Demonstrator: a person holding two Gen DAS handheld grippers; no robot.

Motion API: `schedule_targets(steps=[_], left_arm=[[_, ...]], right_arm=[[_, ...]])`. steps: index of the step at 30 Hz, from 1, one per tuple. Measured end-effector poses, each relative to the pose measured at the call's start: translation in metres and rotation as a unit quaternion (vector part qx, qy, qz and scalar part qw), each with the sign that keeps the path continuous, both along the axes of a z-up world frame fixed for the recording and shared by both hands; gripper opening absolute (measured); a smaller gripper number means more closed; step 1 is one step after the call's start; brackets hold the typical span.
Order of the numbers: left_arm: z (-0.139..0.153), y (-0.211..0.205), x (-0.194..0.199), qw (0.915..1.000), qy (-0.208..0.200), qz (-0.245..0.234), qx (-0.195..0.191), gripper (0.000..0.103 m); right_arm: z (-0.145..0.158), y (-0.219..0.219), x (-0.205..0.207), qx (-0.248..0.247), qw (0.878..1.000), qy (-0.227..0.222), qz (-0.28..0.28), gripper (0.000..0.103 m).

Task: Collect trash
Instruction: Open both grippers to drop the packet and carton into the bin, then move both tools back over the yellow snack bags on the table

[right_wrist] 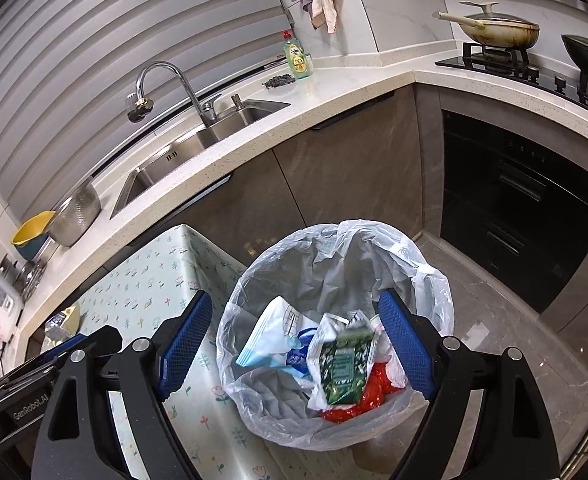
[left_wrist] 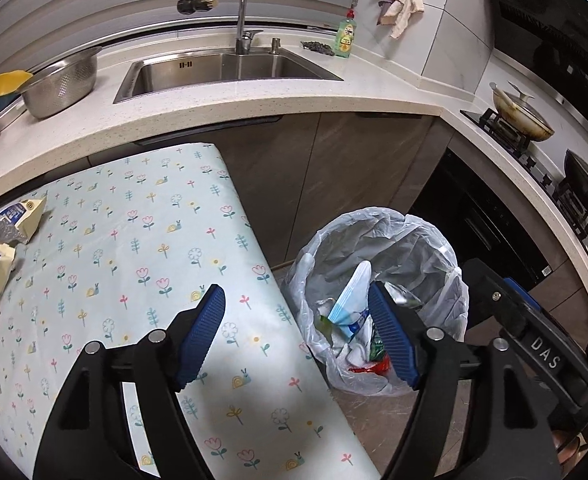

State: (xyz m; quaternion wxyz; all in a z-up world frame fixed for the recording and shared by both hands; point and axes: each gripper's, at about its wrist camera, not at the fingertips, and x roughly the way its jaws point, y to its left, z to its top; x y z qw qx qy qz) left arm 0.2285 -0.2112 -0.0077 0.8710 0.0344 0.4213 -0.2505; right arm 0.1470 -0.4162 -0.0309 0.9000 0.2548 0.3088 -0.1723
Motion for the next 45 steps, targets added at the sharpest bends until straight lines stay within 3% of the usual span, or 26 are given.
schedule_targets(steps=[18,30,45], left_arm=[[0.023,0.073,-0.020,0.9985,-0.024,0.048,-0.007,0.070],[0.024,0.158,-0.021,0.9940,-0.024,0.106,-0.012,0.072],[0.014,0.272,-0.013,0.9809,-0.009,0.193,-0.019,0.072]], right_arm=[[0.033,0.069,-0.003,-0.027,0.998,-0.014,0.049,0.082],[0.047,0.144,0.009,-0.044,0.994,-0.021,0.100,0.082],[0.054,0.241,0.039,-0.066,0.984,-0.012,0.168,0.082]])
